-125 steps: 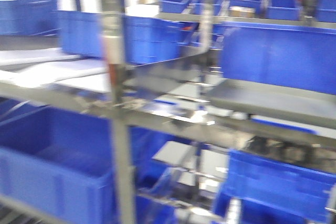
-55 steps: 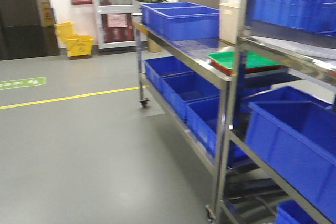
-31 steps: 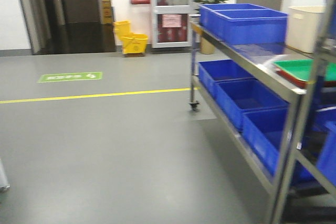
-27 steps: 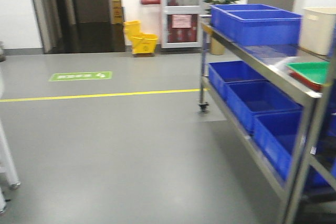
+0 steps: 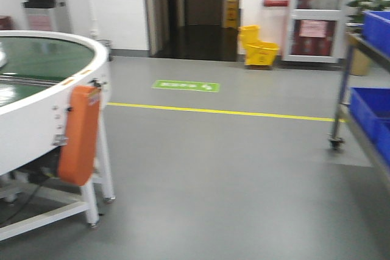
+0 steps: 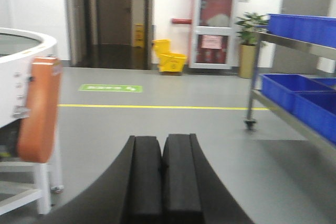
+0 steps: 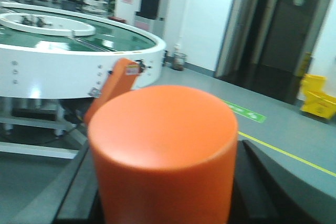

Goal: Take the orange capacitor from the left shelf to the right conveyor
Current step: 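Drive the base to the round green conveyor holding the cylinder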

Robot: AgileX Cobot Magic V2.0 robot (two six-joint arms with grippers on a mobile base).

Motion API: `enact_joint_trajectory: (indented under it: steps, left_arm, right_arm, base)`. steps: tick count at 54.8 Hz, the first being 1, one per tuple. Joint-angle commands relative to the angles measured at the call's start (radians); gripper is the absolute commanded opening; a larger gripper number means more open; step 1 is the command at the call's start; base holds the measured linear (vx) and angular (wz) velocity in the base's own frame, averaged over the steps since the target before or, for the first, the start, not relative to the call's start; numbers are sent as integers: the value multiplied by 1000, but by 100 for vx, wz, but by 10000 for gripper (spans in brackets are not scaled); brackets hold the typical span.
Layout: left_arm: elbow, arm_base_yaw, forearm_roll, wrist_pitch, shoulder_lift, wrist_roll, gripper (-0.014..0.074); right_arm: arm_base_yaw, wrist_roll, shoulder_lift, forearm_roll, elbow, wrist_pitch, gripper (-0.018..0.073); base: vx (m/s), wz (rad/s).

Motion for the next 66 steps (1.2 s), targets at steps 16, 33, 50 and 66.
enact_joint_trajectory:
  steps: [16,33,50,66]
  left_arm:
    - [-30,-8,-5,-81,-5,-6,-6]
    - [-30,-8,-5,-81,-5,-6,-6]
    - [-30,-8,-5,-81,-5,-6,-6]
    - [-30,-8,-5,-81,-5,-6,-6]
  right_arm:
    - [-1,-2,10,-7,-29,-90,-8]
    - [-1,-3,7,-7,-29,-89,-8]
    - [-1,-3,7,-7,-29,-89,-8]
    - [-1,-3,7,-7,-29,-88,-8]
  base:
    - [25,56]
    - [33,32]
    - [42,13]
    - [47,22]
